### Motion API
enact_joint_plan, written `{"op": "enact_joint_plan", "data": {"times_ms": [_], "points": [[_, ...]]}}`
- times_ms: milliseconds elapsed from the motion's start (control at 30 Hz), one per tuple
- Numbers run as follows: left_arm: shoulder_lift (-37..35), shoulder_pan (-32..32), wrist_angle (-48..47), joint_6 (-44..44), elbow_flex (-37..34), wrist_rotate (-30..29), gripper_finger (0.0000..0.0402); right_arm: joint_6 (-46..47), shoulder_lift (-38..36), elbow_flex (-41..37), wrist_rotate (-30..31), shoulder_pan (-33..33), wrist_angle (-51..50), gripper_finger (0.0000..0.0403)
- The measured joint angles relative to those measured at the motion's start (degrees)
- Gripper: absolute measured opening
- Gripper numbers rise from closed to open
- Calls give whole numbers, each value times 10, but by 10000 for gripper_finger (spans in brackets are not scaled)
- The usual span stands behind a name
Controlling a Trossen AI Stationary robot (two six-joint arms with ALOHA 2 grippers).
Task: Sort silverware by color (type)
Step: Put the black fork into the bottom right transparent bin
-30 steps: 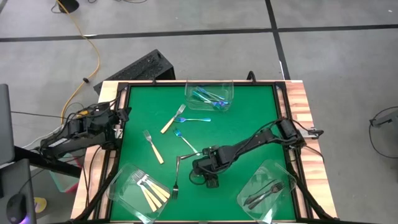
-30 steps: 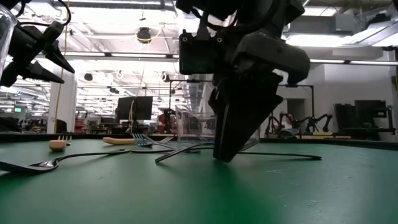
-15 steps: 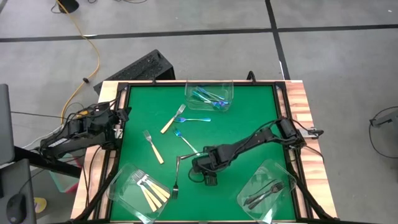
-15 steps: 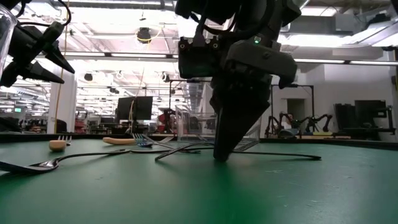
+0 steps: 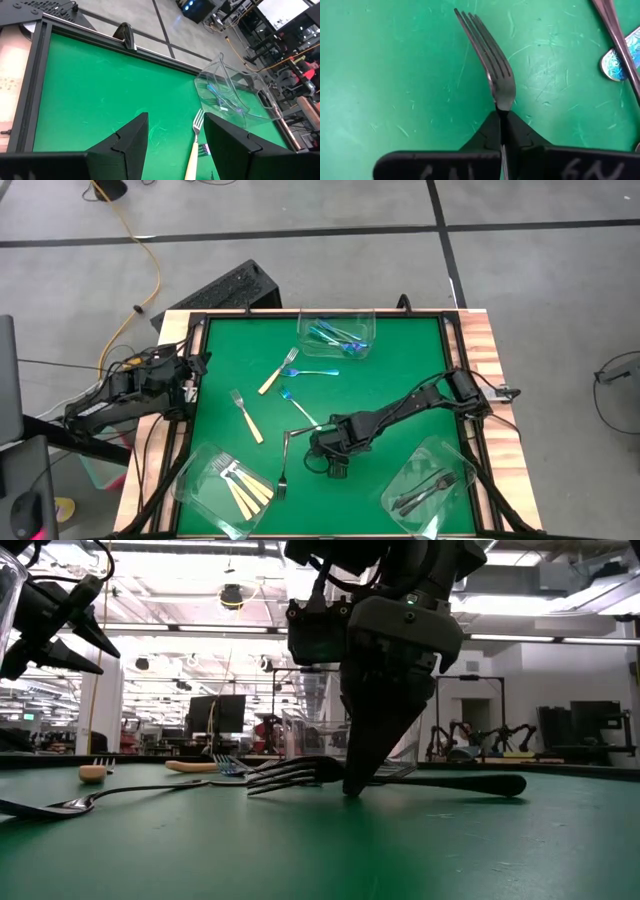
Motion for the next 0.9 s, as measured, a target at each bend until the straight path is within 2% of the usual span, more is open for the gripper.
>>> {"op": "enact_joint_plan", "data": {"times_ms": [167,500,733,900], "points": [[0,0,0,0,0,0,176,0,-35,-4,21,-8,-18,6],[0,0,0,0,0,0,176,-9,-197,-1,78,-23,-53,5],[0,0,0,0,0,0,176,-8,-313,0,80,18,-155,5],[0,0,0,0,0,0,176,79,-362,1,80,80,-288,5]]}}
